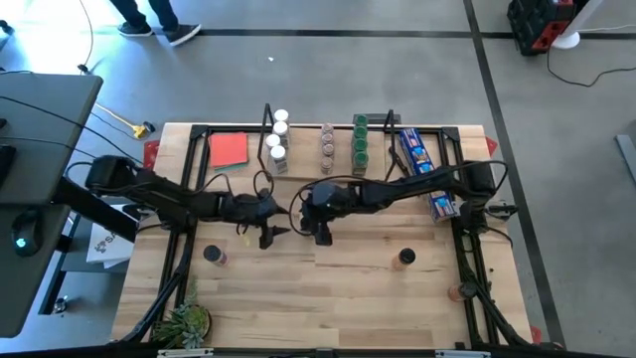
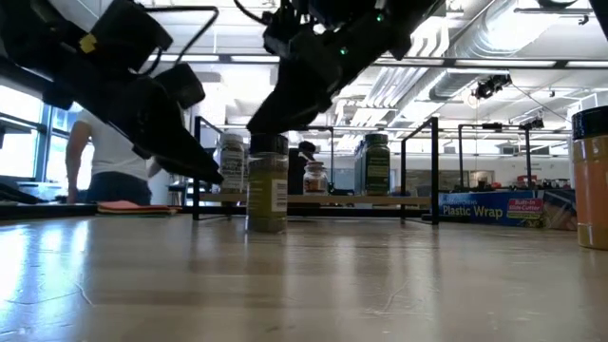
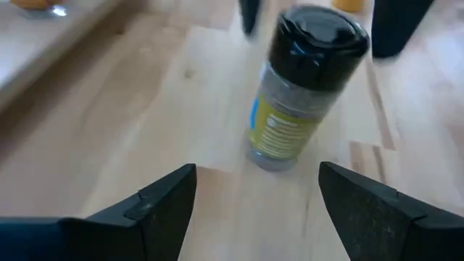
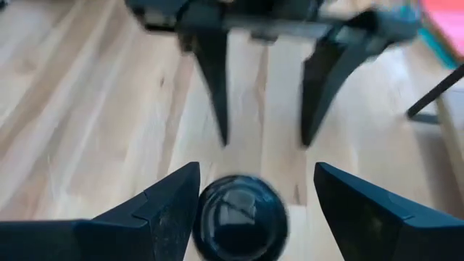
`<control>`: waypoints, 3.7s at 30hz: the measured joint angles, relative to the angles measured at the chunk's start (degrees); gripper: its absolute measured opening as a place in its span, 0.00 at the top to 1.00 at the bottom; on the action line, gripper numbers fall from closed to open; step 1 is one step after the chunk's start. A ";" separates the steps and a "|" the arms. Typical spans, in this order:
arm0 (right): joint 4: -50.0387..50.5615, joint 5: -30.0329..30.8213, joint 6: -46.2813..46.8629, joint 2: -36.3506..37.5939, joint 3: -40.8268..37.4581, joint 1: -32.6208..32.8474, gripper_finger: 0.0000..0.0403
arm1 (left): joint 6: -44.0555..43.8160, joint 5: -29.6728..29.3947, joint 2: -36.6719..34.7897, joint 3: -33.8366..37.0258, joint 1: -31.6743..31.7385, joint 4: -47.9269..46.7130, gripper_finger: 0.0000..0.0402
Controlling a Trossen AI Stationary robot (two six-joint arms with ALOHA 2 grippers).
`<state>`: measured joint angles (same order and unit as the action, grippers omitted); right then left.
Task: Shelf spices
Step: Put the black seasoning bottle on the shelf, then put the black seasoning bottle on the shelf aligned with the other black seasoning bottle
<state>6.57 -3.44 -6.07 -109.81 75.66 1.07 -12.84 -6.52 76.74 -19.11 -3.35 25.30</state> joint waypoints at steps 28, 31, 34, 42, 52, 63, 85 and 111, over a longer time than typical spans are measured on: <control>18.18 9.56 1.88 -2.37 17.11 -3.08 0.53 | -0.44 -8.84 -10.16 -0.04 -7.84 -8.37 0.29; 24.55 12.38 -1.31 -2.22 26.04 -6.80 0.53 | -0.53 -13.98 -16.20 -0.04 -9.94 -14.11 0.29; 26.21 12.31 -4.22 -2.10 31.82 -12.83 0.53 | -0.91 -18.04 -21.35 -0.04 -11.35 -19.77 0.29; 18.01 0.55 -3.62 -7.88 34.25 -29.35 0.53 | -3.99 -21.90 -26.19 -0.04 -13.61 -25.11 0.29; 13.20 -4.89 0.06 -17.53 34.16 -34.32 0.53 | -5.71 -23.10 -25.91 -0.04 -14.08 -25.16 0.29; 13.31 -5.69 0.07 -19.44 34.16 -33.82 0.50 | -6.45 -22.72 -25.91 -0.04 -14.08 -25.05 0.29; 18.10 -2.61 -7.05 -9.17 35.08 -29.06 0.31 | -7.35 -28.80 -26.07 -13.09 -19.85 -44.46 0.29; 48.97 17.04 -2.99 -3.38 34.27 3.39 0.31 | -59.36 8.41 -1.34 -53.93 -47.71 -113.02 0.37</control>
<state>55.54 13.60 -9.05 -113.19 109.93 4.46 -72.20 1.90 75.40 -73.05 -51.06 -87.72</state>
